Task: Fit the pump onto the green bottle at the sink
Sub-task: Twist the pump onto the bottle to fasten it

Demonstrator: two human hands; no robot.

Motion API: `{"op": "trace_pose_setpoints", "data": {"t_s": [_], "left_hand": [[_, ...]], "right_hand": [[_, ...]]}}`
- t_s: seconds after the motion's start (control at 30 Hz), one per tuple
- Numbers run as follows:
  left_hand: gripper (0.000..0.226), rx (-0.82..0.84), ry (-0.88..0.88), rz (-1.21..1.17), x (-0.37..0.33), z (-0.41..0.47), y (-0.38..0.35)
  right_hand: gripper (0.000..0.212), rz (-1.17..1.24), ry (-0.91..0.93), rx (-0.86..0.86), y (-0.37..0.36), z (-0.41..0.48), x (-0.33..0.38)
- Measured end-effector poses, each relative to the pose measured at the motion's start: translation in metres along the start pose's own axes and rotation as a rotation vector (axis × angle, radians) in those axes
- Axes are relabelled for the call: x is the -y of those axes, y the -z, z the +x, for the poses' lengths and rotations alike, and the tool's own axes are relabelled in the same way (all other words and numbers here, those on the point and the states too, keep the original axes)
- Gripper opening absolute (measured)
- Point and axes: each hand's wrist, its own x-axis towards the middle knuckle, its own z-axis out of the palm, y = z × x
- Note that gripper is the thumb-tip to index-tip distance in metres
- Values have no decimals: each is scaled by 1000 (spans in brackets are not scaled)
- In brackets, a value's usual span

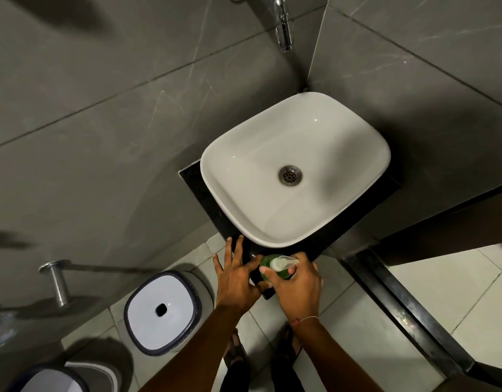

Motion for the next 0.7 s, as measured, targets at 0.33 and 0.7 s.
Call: {"op": "trace_pose_setpoints", "data": {"t_s": [0.33, 0.7], "left_hand": [[56, 14, 7, 10, 0, 0, 0], [65, 39, -1, 4, -1, 1, 3]], "right_hand": [[47, 48, 12, -40, -5, 0, -3], [29, -19, 53, -12, 3, 1, -3]]}}
